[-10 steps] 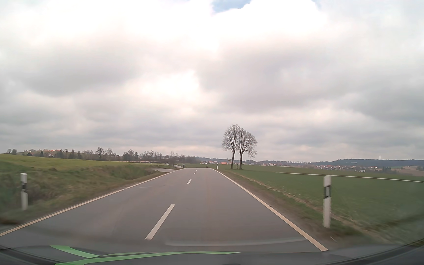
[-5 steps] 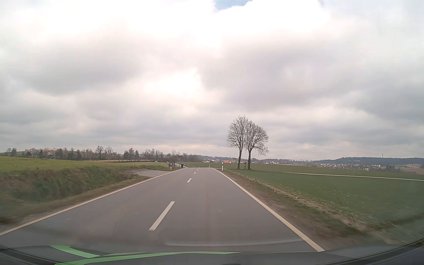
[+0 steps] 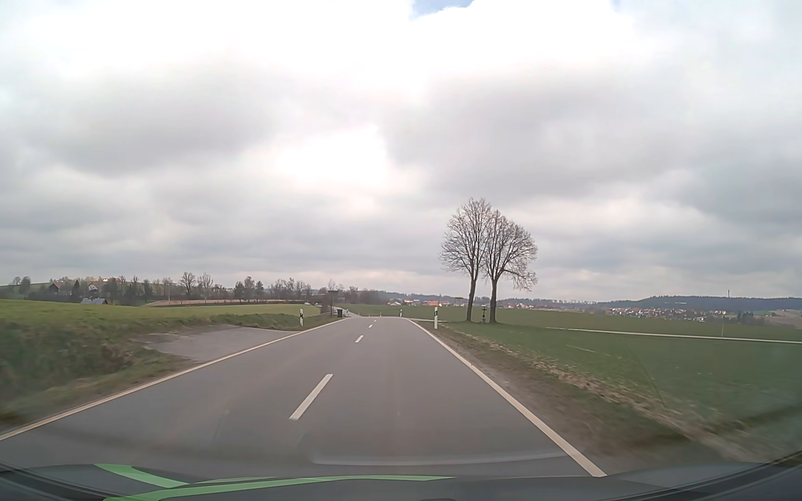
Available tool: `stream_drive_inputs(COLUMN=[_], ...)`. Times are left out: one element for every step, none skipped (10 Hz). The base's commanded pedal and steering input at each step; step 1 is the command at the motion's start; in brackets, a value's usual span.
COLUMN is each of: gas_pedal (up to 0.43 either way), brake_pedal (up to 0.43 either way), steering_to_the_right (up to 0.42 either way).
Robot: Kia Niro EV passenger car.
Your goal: Follow the waypoints while adhering to traffic rules and regulations
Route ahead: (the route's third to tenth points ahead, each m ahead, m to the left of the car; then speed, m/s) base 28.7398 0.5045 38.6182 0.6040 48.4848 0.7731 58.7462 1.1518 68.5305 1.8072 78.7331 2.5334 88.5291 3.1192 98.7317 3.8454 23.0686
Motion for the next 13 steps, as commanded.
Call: stream_drive_inputs(gas_pedal=[0.248, 0.248, 0.248, 0.248, 0.248, 0.248, 0.240, 0.240, 0.240, 0.240, 0.228, 0.228, 0.228], brake_pedal=[0.000, 0.000, 0.000, 0.000, 0.000, 0.000, 0.000, 0.000, 0.000, 0.000, 0.000, 0.000, 0.000], steering_to_the_right=[-0.005, -0.005, -0.005, -0.005, -0.005, -0.005, -0.005, -0.005, -0.005, -0.004, -0.004, -0.004, -0.004])
